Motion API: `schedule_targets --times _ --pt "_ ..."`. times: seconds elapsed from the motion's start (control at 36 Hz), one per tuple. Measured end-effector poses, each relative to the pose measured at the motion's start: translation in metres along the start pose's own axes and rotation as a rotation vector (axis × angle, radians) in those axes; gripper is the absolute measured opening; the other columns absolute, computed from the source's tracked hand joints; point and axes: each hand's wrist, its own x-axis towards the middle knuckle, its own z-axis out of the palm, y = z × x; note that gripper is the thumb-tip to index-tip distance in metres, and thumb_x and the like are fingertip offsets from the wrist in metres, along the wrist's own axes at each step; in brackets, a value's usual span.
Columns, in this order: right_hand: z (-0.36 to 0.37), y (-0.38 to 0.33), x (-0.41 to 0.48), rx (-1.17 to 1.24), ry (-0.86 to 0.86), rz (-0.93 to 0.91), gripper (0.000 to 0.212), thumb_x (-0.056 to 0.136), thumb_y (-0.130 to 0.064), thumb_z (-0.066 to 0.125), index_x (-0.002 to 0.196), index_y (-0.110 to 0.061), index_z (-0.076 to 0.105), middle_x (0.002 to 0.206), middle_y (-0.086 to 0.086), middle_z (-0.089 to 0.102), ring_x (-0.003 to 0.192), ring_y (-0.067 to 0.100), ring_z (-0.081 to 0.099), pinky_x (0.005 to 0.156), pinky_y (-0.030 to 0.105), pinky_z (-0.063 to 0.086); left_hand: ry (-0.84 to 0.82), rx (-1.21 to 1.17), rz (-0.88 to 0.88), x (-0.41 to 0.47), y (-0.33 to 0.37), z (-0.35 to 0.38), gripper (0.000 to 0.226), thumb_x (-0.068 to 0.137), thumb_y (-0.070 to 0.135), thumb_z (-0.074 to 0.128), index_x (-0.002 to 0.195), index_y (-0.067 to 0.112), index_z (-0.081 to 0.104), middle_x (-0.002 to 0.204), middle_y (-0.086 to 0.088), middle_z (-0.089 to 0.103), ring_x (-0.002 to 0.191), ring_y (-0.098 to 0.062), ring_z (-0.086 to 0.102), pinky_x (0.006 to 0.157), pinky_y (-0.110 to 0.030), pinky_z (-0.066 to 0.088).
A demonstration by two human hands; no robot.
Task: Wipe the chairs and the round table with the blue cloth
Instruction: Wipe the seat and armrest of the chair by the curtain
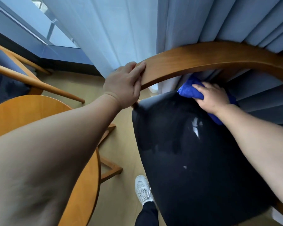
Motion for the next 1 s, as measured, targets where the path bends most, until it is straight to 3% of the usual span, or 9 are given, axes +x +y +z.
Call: schedule_targets --times 0.25,0.44,0.56,0.67,0.75,0.81,0.89,1.0 --pt "0.021 -0.005 -0.021 0.026 0.154 0.002 0.060 0.074 -0.042 0.048 0.130 -0.022 0.059 0.130 0.013 0.057 0.096 0.043 0.054 0.080 0.049 0.046 0.014 -0.023 0.001 -0.001 0.000 0.000 0.050 0.090 0.032 0.033 0.137 0.022 0.047 0.126 -0.005 0.057 0.102 -0.031 0.057 0.078 -0.037 0.047" --pt "0.053 -0.036 -0.087 0.021 0.225 -0.038 0.058 0.071 -0.038 0.045 0.121 -0.016 0.065 0.122 0.017 0.062 0.078 0.039 0.058 0.067 0.042 0.048 -0.007 -0.011 -0.002 -0.003 0.001 -0.001 0.051 0.090 0.032 0.033 0.138 0.021 0.046 0.125 -0.006 0.056 0.102 -0.031 0.056 0.076 -0.037 0.046" --pt "0.091 -0.093 -0.174 0.139 0.183 -0.182 0.057 0.066 -0.030 0.047 0.121 -0.021 0.057 0.122 0.017 0.063 0.084 0.038 0.060 0.078 0.043 0.043 -0.018 0.004 0.001 -0.009 0.002 -0.003 0.050 0.091 0.031 0.034 0.139 0.021 0.044 0.125 -0.007 0.056 0.101 -0.030 0.055 0.076 -0.037 0.045" --pt "0.121 -0.141 -0.240 0.158 0.035 -0.266 0.051 0.068 -0.025 0.049 0.116 -0.028 0.065 0.124 0.009 0.064 0.098 0.035 0.061 0.091 0.045 0.036 -0.016 0.019 -0.013 -0.011 0.004 -0.004 0.050 0.091 0.031 0.034 0.139 0.020 0.045 0.125 -0.008 0.056 0.102 -0.031 0.054 0.078 -0.038 0.045" --pt "0.115 -0.134 -0.231 0.141 0.056 -0.288 0.057 0.062 -0.025 0.067 0.118 -0.029 0.061 0.123 0.008 0.064 0.095 0.032 0.059 0.089 0.045 0.038 -0.032 0.010 -0.009 -0.011 0.006 -0.003 0.050 0.091 0.031 0.035 0.139 0.021 0.043 0.126 -0.008 0.055 0.104 -0.031 0.054 0.079 -0.038 0.045" --pt "0.107 -0.127 -0.227 0.203 0.050 -0.309 0.063 0.057 -0.025 0.076 0.118 -0.028 0.060 0.122 0.009 0.064 0.089 0.031 0.060 0.085 0.046 0.046 -0.024 0.013 -0.011 -0.011 0.005 -0.002 0.051 0.090 0.032 0.033 0.139 0.021 0.044 0.126 -0.009 0.055 0.104 -0.032 0.054 0.078 -0.038 0.045" --pt "0.084 -0.116 -0.216 0.326 0.098 -0.264 0.051 0.069 -0.029 0.060 0.120 -0.027 0.057 0.119 0.011 0.065 0.087 0.032 0.062 0.075 0.046 0.053 -0.030 0.020 -0.025 -0.010 0.005 -0.001 0.054 0.088 0.036 0.029 0.139 0.022 0.043 0.127 -0.008 0.054 0.103 -0.034 0.054 0.076 -0.040 0.045" --pt "0.051 -0.082 -0.177 0.328 0.203 -0.115 0.053 0.073 -0.036 0.049 0.123 -0.025 0.061 0.121 0.012 0.064 0.088 0.035 0.062 0.076 0.043 0.052 -0.035 0.025 -0.019 -0.009 0.006 -0.002 0.055 0.088 0.036 0.030 0.140 0.022 0.041 0.128 -0.009 0.053 0.104 -0.034 0.053 0.078 -0.042 0.046"
